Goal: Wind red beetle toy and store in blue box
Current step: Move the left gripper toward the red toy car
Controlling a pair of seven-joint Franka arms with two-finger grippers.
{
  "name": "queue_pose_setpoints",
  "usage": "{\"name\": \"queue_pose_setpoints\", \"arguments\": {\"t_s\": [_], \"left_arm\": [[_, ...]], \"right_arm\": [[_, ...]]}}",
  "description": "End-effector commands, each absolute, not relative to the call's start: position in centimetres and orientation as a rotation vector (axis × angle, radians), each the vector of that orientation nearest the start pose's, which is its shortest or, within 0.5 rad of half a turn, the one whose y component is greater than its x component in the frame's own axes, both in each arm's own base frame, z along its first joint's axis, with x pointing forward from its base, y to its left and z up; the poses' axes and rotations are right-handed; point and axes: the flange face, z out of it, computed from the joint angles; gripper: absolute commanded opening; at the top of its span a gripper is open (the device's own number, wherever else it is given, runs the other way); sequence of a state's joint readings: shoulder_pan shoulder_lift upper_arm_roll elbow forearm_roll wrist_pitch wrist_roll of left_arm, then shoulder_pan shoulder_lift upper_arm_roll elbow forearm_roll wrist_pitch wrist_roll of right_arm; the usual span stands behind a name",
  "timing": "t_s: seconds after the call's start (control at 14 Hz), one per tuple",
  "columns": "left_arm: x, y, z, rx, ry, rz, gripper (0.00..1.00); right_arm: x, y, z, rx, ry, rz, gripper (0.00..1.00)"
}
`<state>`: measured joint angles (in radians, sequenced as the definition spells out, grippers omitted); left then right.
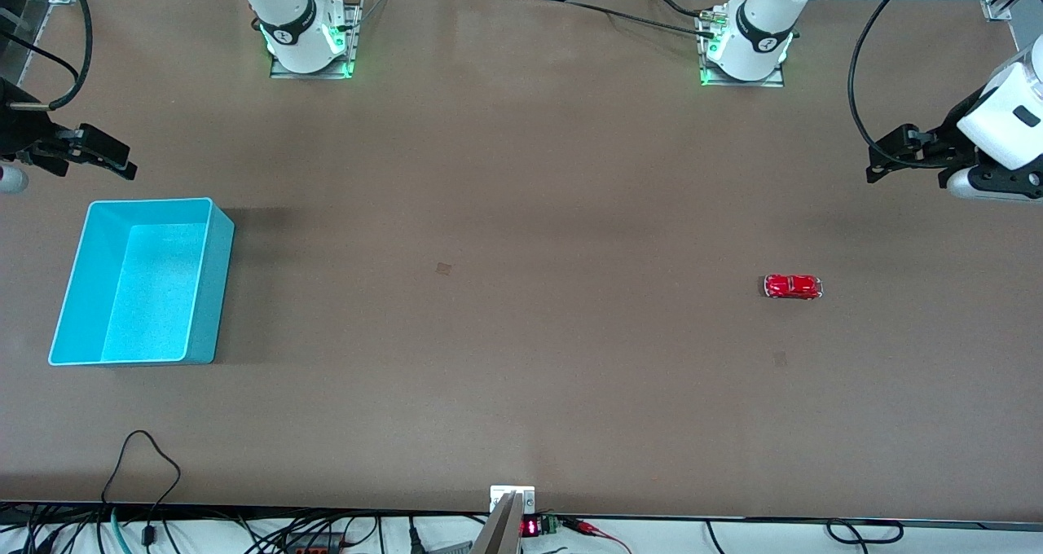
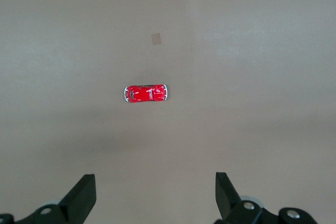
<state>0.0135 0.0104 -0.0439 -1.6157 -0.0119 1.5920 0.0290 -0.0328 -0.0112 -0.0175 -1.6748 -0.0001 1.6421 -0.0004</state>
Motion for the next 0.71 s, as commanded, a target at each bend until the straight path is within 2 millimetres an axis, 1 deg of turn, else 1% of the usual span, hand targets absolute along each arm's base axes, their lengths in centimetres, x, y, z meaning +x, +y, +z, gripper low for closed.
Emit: {"name": "queue_pose_setpoints", "arguments": {"t_s": [0.0, 0.14, 0.29, 0.64], "left_arm": [[56.25, -1.58, 60.44, -3.139, 0.116, 0.060, 1.00], [56.33, -1.86, 60.85, -3.140, 0.130, 0.046, 1.00], [56.69, -1.67, 60.45, -3.140, 0.121, 0.055, 1.00], [56.40, -1.74, 60.16, -3.139, 0.120, 0.099, 1.00]], "right_arm": [[55.25, -2.80, 59.07, -3.148, 0.081, 0.024, 1.00], [55.26, -2.71, 59.07, -3.148, 0.079, 0.024, 1.00], [55.25, -2.80, 59.07, -3.148, 0.081, 0.024, 1.00], [55.13, -2.96, 58.98, -3.147, 0.072, 0.041, 1.00]]}}
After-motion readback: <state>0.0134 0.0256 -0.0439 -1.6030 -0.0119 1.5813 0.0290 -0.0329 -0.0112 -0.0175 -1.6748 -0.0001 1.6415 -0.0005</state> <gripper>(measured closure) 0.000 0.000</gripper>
